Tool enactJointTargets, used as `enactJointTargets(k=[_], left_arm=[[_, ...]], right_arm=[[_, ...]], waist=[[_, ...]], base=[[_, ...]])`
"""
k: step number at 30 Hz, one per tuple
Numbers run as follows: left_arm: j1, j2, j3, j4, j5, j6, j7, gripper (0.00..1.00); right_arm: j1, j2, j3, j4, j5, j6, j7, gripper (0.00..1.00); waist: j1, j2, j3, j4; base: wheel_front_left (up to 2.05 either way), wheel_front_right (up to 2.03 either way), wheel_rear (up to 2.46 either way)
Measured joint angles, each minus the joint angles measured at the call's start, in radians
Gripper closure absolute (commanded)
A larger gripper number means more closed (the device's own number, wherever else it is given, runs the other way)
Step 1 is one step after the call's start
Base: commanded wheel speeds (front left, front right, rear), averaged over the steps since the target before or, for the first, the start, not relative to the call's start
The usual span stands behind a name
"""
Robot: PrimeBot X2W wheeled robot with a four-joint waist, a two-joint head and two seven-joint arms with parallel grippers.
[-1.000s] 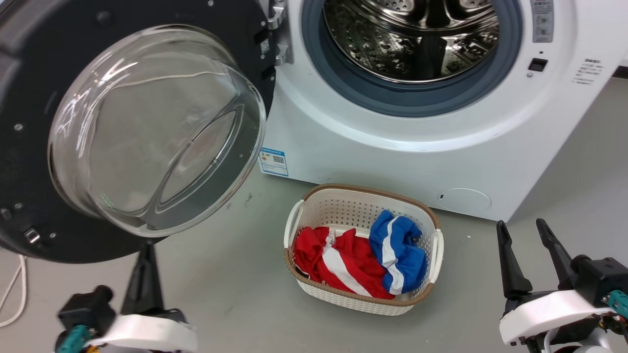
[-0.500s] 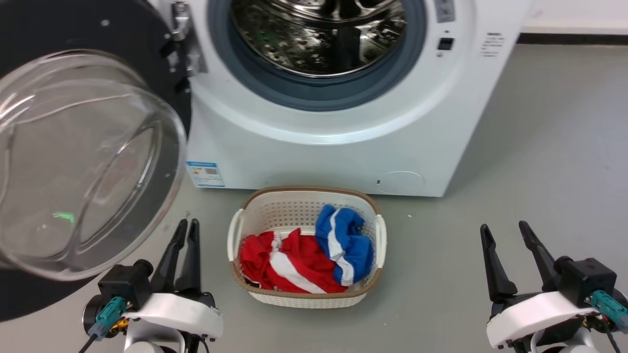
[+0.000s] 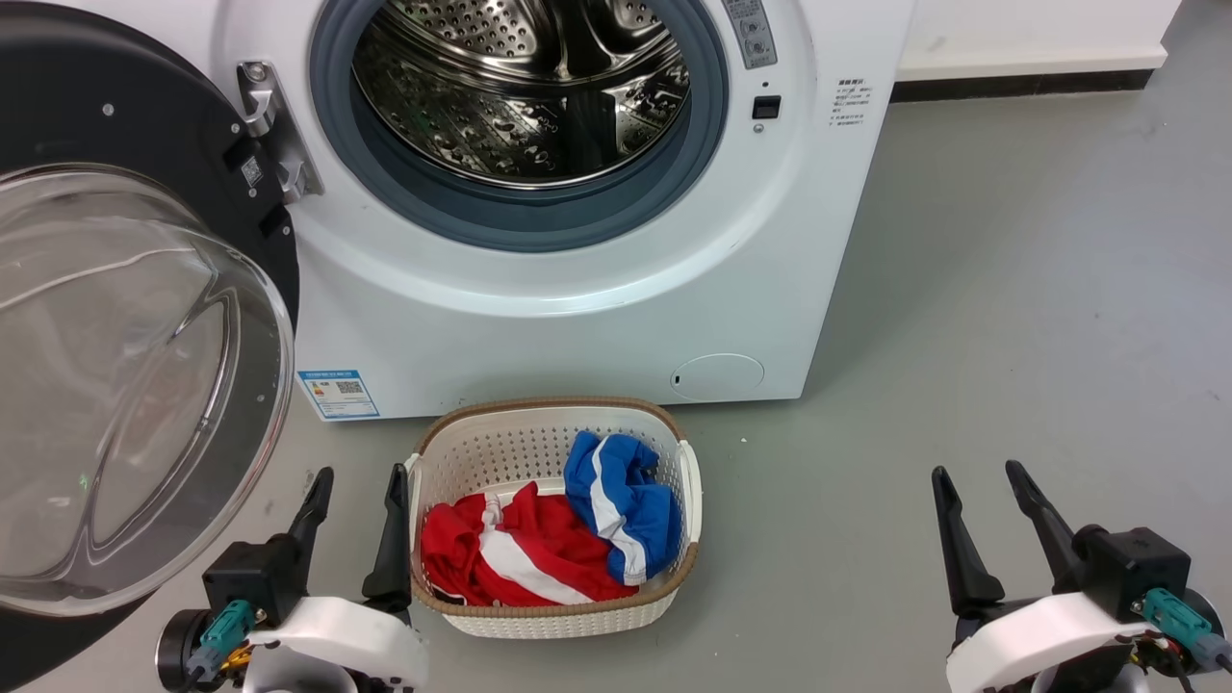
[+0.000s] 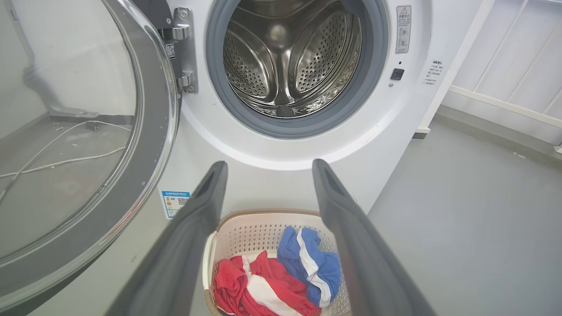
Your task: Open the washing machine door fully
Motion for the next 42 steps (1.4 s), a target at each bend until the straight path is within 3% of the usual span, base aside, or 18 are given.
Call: enactJointTargets(k=[7, 13, 40, 41, 42], left_arm=[[0.011, 0.005, -0.004, -0.010, 0.036, 0.021, -0.009, 0.00], [0.012, 0.044, -0.028, -0.027, 0.104, 0.054, -0.005, 0.00], [0.008, 0.062, -0.042, -0.044, 0.077, 0.047, 0.020, 0.00], [0.008, 0.063, -0.043, -0.043, 0.077, 0.047, 0.020, 1.00], [0.010, 0.059, -0.043, -0.038, 0.077, 0.046, 0.020, 1.00]], right_arm=[[0.009, 0.000, -0.004, -0.001, 0.001, 0.000, 0.004, 0.00], [0.023, 0.000, -0.002, -0.004, -0.003, 0.000, 0.004, 0.00], [0.023, 0.000, 0.000, -0.016, -0.008, 0.000, 0.001, 0.00], [0.023, 0.000, 0.000, -0.016, -0.008, 0.000, 0.002, 1.00], [0.024, 0.000, 0.001, -0.009, -0.006, 0.000, 0.002, 1.00]], waist=[[0.0000, 0.0000, -0.025, 0.004], [0.0000, 0.0000, -0.034, 0.019], [0.0000, 0.0000, -0.015, 0.022], [0.0000, 0.0000, -0.014, 0.022], [0.0000, 0.0000, -0.014, 0.022]], base=[[0.00, 0.00, 0.00], [0.00, 0.00, 0.00], [0.00, 0.00, 0.00], [0.00, 0.00, 0.00], [0.00, 0.00, 0.00]])
